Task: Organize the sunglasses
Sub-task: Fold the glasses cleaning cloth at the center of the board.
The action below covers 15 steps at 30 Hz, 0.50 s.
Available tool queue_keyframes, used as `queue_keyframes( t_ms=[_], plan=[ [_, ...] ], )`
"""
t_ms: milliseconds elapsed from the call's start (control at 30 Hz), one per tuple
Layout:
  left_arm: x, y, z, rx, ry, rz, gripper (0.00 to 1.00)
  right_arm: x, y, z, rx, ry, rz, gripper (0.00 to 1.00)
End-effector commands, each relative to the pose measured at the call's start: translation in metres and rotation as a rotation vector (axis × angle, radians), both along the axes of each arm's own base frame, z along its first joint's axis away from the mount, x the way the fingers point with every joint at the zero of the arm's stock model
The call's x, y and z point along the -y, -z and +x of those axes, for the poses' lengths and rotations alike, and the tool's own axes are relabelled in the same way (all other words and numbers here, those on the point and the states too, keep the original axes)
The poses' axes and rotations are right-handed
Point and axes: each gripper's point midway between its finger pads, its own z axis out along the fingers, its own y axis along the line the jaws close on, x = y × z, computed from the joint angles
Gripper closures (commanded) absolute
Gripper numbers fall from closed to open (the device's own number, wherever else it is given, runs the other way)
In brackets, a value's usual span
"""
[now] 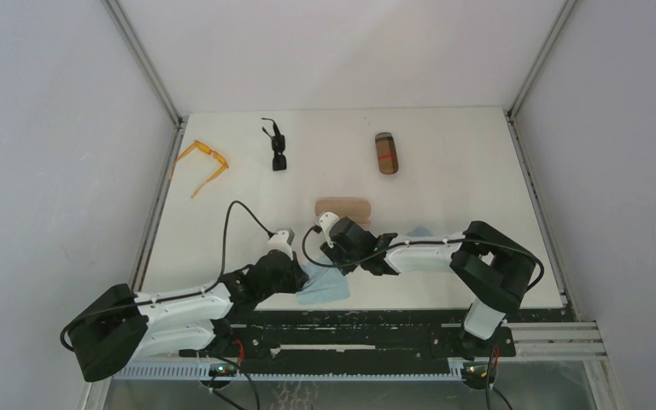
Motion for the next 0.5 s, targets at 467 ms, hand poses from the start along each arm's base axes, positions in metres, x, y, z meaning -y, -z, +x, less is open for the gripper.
queue_keyframes(
  t_ms=[467],
  plan=[
    [0.0051, -0.0065, 0.0034, 0.011, 0.015, -0.008, 0.98, -0.0167, -0.0248, 0.0156, 0.01, -0.027, 0.115, 0.67]
  ],
)
